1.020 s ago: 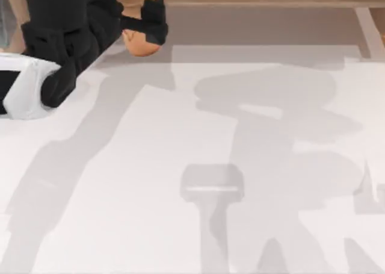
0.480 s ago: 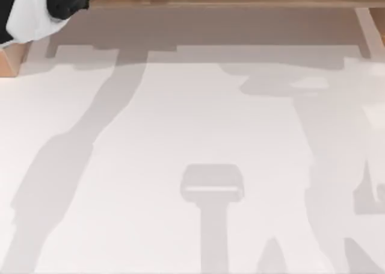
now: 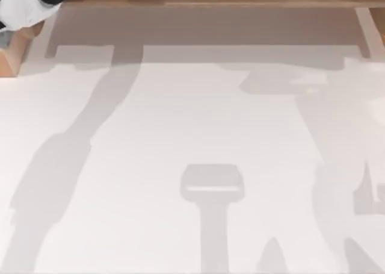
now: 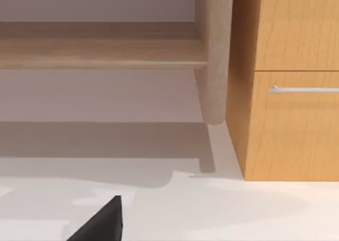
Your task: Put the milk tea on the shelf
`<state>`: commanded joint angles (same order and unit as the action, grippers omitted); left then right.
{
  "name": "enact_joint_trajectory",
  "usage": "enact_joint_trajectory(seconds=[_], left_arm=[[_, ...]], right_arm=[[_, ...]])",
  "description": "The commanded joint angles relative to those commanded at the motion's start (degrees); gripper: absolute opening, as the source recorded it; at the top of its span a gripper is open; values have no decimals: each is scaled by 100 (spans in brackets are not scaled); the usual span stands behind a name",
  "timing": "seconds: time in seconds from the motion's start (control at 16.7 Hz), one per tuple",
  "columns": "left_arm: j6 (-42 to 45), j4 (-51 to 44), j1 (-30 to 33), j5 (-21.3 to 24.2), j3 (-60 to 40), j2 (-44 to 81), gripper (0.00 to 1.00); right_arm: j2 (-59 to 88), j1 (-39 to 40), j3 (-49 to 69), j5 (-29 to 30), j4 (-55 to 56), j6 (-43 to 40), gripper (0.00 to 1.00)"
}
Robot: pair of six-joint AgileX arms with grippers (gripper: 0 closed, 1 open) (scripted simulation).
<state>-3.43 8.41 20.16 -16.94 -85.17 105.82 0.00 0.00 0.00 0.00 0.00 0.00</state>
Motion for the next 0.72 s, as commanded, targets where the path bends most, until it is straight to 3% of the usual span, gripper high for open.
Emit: enact_joint_trajectory(seconds=[0.72], left_arm=[[12, 378, -137, 110, -366, 734, 0]], right_arm=[[0, 0, 0, 0, 0, 0, 100]])
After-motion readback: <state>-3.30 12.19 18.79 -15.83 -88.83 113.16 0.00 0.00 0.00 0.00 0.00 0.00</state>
